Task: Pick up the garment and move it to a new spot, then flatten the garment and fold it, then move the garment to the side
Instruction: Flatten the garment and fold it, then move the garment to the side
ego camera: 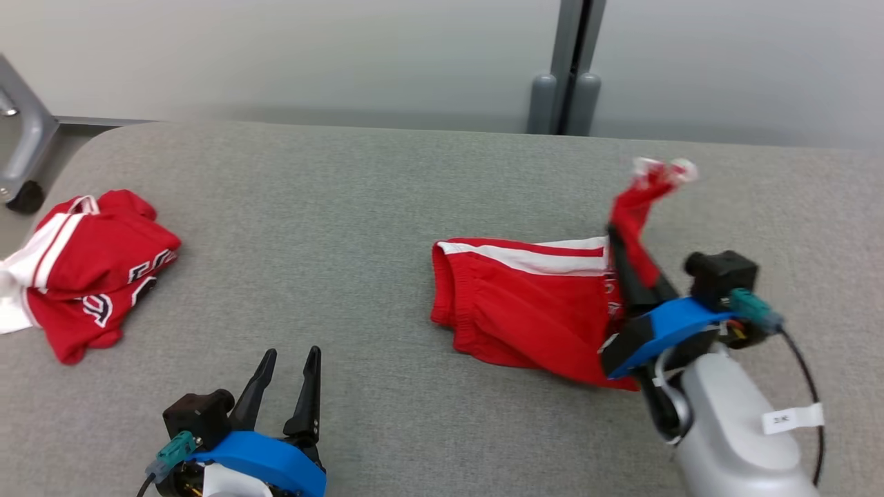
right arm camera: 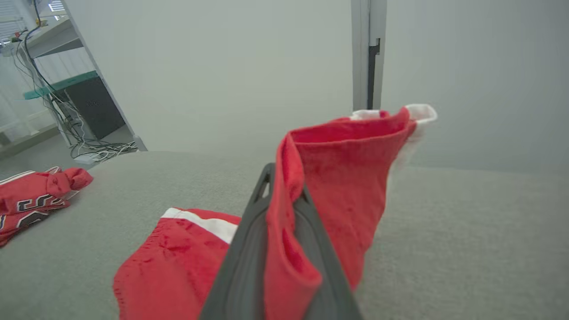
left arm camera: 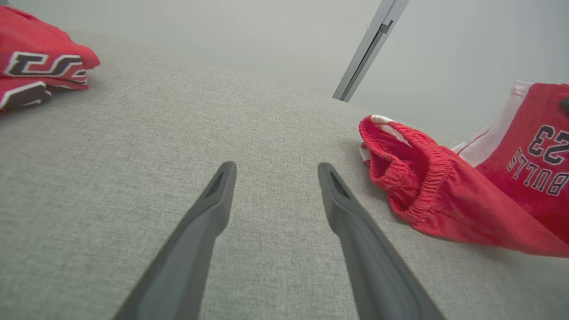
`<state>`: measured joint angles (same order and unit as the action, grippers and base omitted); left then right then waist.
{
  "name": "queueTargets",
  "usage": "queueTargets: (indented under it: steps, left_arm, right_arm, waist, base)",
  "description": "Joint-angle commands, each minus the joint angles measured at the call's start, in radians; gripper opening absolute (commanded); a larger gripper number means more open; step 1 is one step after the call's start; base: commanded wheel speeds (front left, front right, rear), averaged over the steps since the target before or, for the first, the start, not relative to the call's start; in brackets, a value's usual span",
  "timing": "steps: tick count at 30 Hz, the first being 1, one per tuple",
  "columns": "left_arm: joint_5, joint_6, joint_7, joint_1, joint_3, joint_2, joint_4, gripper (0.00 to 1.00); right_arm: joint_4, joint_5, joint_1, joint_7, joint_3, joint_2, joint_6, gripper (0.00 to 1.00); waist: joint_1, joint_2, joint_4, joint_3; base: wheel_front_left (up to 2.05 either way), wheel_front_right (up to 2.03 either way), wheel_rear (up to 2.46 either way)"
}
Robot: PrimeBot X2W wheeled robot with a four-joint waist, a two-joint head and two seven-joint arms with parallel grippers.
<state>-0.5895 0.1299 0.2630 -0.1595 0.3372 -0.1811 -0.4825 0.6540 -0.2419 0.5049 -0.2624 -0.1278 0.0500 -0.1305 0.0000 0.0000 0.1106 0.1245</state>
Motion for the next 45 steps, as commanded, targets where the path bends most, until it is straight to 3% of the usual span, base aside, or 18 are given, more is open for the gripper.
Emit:
queueTargets:
  steps: [1,5,8,9,10,14,17,21,23,24,25,30,37,45]
  left_arm:
    - [0.004,0.002,0.003,0.002,0.002,0.005,-0.005,1.0]
    - [0.008,0.002,0.003,-0.003,0.009,0.007,-0.012,1.0]
    - [0.015,0.002,0.002,-0.005,0.01,0.009,-0.019,1.0]
    - [0.019,0.002,0.002,-0.006,0.011,0.009,-0.022,1.0]
    - [0.022,0.002,0.002,-0.007,0.011,0.009,-0.024,1.0]
    - [0.035,0.002,0.002,-0.002,-0.01,0.008,-0.029,1.0]
    - [0.048,0.002,0.002,0.005,-0.033,0.008,-0.031,1.0]
    - [0.101,0.002,0.002,0.02,-0.1,0.014,-0.025,1.0]
    - [0.152,0.002,0.002,0.038,-0.155,0.025,-0.014,1.0]
    - [0.152,0.002,0.002,0.038,-0.155,0.025,-0.014,1.0]
    - [0.185,0.002,0.002,0.048,-0.19,0.036,-0.002,1.0]
    - [0.264,0.002,0.002,0.087,-0.256,0.054,0.021,1.0]
    - [0.343,0.002,0.003,0.129,-0.295,0.073,0.048,1.0]
    - [0.389,0.002,0.002,0.182,-0.317,0.097,0.064,1.0]
  right_arm:
    - [-0.018,-0.036,0.005,-0.003,-0.064,0.002,0.0,0.0]
    - [-0.022,-0.124,0.005,-0.003,-0.25,0.002,0.0,0.0]
    - [0.009,-0.164,0.007,-0.004,-0.33,0.005,0.0,0.0]
    - [0.005,-0.191,0.005,-0.004,-0.356,0.004,0.0,0.83]
    - [-0.004,-0.22,-0.001,-0.004,-0.386,0.001,-0.001,1.0]
    - [-0.06,-0.304,-0.025,-0.003,-0.456,0.005,0.0,1.0]
    - [-0.073,-0.298,-0.03,-0.003,-0.443,0.005,0.0,1.0]
    - [-0.075,-0.197,-0.071,-0.003,-0.309,0.004,0.0,1.0]
    - [-0.092,-0.101,-0.117,-0.004,-0.174,0.003,0.0,1.0]
    - [-0.092,-0.101,-0.117,-0.004,-0.174,0.003,0.0,1.0]
    - [-0.117,-0.054,-0.157,-0.003,-0.077,0.003,0.0,1.0]
    - [-0.143,0.021,-0.251,-0.003,0.045,0.001,0.0,1.0]
    - [-0.148,0.081,-0.329,-0.003,0.081,0.002,0.0,1.0]
    - [-0.131,0.054,-0.383,-0.003,0.075,0.002,0.0,1.0]
  waist:
    - [0.0,0.0,0.017,-0.001]
    - [0.0,0.0,0.054,-0.009]
    - [0.0,0.0,0.076,-0.016]
    - [0.0,0.0,0.082,-0.018]
    - [0.0,0.0,0.086,-0.02]
    - [0.0,0.0,0.08,-0.03]
    - [0.0,0.0,0.065,-0.037]
    - [0.0,0.0,0.022,-0.055]
    - [0.0,0.0,-0.01,-0.066]
    - [0.0,0.0,-0.01,-0.066]
    - [0.0,0.0,-0.028,-0.075]
    - [0.0,0.0,-0.068,-0.094]
    - [0.0,0.0,-0.089,-0.115]
    - [0.0,0.0,-0.098,-0.136]
  base:
    - [0.0,0.0,0.0]
    - [0.0,0.0,0.0]
    - [0.0,0.0,0.0]
    - [0.0,0.0,0.0]
    - [0.0,0.0,0.0]
    - [0.0,0.0,0.0]
    - [0.0,0.0,0.0]
    - [0.0,0.0,0.0]
    - [0.0,0.0,0.0]
    - [0.0,0.0,0.0]
    - [0.0,0.0,0.0]
    - [0.0,0.0,0.0]
    - [0.0,0.0,0.0]
    - [0.0,0.0,0.0]
